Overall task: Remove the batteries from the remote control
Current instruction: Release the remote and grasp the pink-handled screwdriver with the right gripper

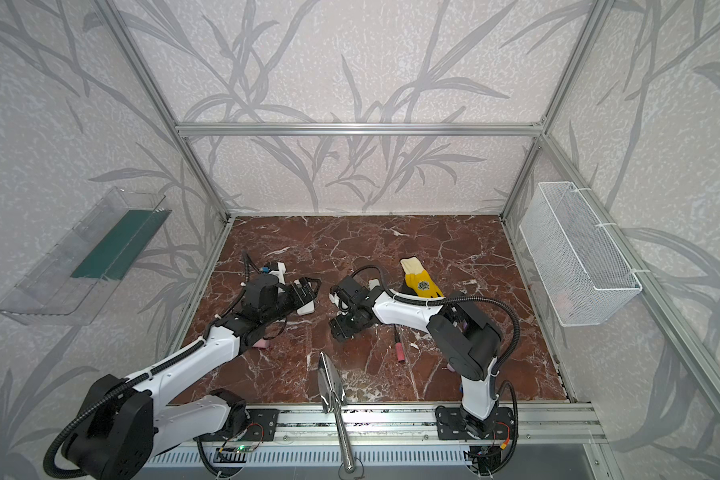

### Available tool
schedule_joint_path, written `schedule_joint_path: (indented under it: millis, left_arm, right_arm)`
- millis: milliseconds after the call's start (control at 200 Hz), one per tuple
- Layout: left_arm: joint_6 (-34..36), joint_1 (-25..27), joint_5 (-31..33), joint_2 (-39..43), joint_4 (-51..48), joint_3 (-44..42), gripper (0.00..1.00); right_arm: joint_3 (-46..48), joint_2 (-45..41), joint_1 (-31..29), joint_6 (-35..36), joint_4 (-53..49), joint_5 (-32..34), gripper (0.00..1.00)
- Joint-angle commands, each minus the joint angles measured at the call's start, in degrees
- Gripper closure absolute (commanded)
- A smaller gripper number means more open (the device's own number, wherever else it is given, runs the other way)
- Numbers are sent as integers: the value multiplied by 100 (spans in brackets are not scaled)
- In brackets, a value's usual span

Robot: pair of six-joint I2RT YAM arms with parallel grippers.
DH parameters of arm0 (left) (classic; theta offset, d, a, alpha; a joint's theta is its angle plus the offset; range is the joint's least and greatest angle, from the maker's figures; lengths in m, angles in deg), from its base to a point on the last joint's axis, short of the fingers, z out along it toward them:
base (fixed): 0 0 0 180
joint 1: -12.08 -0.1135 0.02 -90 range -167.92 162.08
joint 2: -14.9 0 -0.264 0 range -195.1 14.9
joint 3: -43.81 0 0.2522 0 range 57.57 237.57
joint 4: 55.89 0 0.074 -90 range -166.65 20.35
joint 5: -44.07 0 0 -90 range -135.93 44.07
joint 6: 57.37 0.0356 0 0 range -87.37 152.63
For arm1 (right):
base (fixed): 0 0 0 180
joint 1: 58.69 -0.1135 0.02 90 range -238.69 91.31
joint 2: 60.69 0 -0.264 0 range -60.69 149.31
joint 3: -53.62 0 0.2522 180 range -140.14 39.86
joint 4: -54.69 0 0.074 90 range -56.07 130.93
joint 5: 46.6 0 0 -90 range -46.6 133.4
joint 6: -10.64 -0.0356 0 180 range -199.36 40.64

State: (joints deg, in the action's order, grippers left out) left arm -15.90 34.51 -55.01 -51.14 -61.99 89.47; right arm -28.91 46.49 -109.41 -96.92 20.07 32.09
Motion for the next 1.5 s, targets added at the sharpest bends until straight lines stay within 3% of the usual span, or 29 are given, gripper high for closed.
schedule_joint_path:
  millis: [0,185,360,550,850,1180,1495]
  left_arm:
    - [86,-11,69,118,-106,98,1]
    - [316,-2,-160,67,-268,282,1]
    - [500,41,-299,-35,-505,507,1]
    - [520,157,-561,-202,-483,726,3]
    - [540,436,-568,-508,-499,965,4]
    - [511,512,-552,-687,-489,1113,4]
    - [481,521,-551,-760,-482,1125,5]
  right_arm:
    - [40,-337,3,-19,-167,413,21]
    - [727,-1276,18,-185,-519,1461,26]
    - [1633,-2187,128,-638,-711,2173,42]
    - [2366,-2674,349,-1004,-770,2155,54]
    - [3029,-3077,405,-1279,-600,2020,58]
    - [3472,-3099,405,-1464,-12,1410,62]
    - [3817,-3117,405,-1606,355,1317,81]
